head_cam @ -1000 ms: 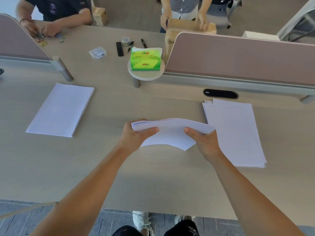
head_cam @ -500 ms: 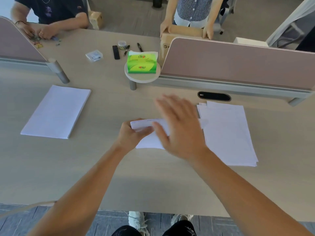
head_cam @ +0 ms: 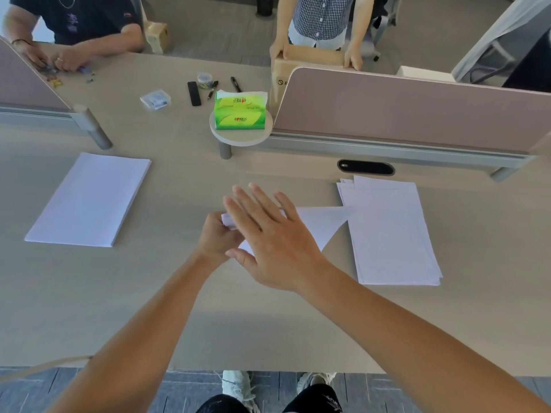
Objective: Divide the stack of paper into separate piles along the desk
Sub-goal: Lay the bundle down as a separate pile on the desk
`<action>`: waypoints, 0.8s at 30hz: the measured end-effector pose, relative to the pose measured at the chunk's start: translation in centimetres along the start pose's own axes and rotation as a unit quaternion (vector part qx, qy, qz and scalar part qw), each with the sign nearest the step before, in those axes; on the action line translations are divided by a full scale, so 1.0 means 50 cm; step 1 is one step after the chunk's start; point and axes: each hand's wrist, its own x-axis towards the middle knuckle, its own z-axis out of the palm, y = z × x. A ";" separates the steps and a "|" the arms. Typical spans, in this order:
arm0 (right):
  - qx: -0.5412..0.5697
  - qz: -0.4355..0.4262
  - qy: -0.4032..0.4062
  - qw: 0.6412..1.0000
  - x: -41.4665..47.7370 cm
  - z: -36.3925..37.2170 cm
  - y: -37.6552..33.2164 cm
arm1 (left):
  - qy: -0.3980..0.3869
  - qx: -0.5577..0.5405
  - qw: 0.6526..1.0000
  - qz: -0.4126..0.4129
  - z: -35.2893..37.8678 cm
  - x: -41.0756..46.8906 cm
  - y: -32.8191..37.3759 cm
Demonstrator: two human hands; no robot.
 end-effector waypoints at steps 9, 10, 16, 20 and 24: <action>-0.030 0.108 -0.041 0.993 -0.056 -0.022 0.093 | 0.018 -0.021 0.999 -0.044 0.002 0.003 -0.009; -0.039 0.108 -0.051 0.992 -0.063 -0.024 0.102 | 0.021 -0.020 0.998 -0.048 0.002 0.003 -0.010; 0.006 0.163 -0.018 0.986 -0.096 -0.029 0.168 | 0.039 -0.014 0.996 -0.084 0.005 0.007 -0.010; 0.385 0.362 0.094 0.844 -0.110 -0.012 0.202 | 0.030 -0.031 0.995 -0.088 0.004 0.004 -0.009; 0.596 0.407 0.023 0.692 -0.108 0.029 0.213 | 0.005 -0.053 0.995 -0.079 0.000 -0.001 -0.011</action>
